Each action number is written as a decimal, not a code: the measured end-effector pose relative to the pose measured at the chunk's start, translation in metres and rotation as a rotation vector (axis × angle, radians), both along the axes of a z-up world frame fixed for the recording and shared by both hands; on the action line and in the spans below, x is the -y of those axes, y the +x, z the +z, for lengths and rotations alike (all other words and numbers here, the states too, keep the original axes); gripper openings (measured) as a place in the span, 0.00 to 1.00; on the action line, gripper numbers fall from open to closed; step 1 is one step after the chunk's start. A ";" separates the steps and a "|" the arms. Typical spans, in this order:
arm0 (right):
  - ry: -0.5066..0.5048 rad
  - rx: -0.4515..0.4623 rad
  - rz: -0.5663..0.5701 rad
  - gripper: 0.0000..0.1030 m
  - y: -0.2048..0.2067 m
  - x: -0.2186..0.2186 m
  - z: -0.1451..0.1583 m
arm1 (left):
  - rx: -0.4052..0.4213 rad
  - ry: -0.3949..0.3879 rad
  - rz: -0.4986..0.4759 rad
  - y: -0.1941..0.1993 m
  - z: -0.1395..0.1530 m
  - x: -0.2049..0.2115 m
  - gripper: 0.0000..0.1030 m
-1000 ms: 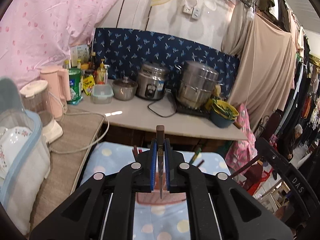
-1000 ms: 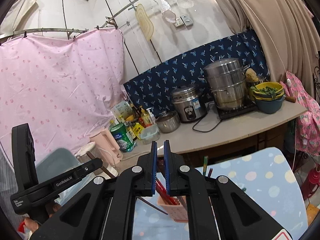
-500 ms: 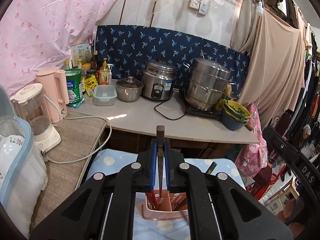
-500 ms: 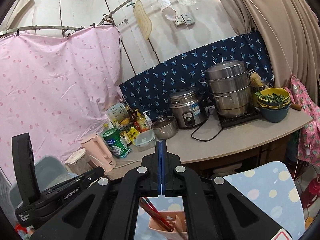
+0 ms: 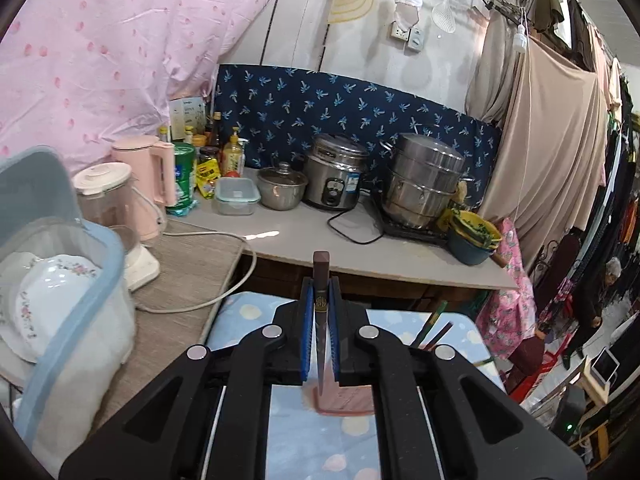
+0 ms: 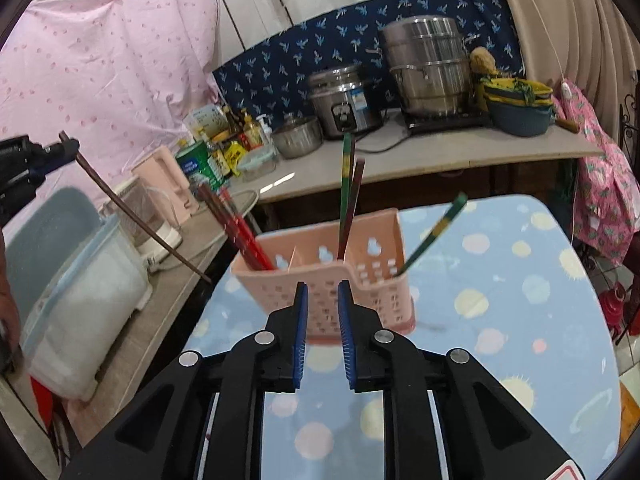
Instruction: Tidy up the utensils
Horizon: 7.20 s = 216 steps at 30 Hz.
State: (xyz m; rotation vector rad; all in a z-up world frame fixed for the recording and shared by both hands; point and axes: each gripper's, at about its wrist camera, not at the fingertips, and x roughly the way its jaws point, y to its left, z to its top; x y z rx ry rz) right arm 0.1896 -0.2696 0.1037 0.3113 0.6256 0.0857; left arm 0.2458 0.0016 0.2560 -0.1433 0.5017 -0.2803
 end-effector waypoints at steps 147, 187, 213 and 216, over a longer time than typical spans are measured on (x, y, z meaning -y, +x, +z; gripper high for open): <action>-0.148 0.084 -0.094 0.68 -0.017 -0.018 0.027 | -0.179 0.219 0.086 -0.020 -0.125 0.060 0.73; -0.224 -0.068 -0.171 0.94 -0.081 -0.029 -0.021 | -0.265 0.339 0.100 -0.087 -0.178 0.065 0.90; -0.241 -0.103 -0.152 0.94 -0.069 -0.035 -0.036 | -0.298 0.356 0.100 -0.078 -0.191 0.070 0.90; -0.240 -0.105 -0.152 0.94 -0.069 -0.035 -0.036 | -0.299 0.357 0.095 -0.077 -0.193 0.071 0.90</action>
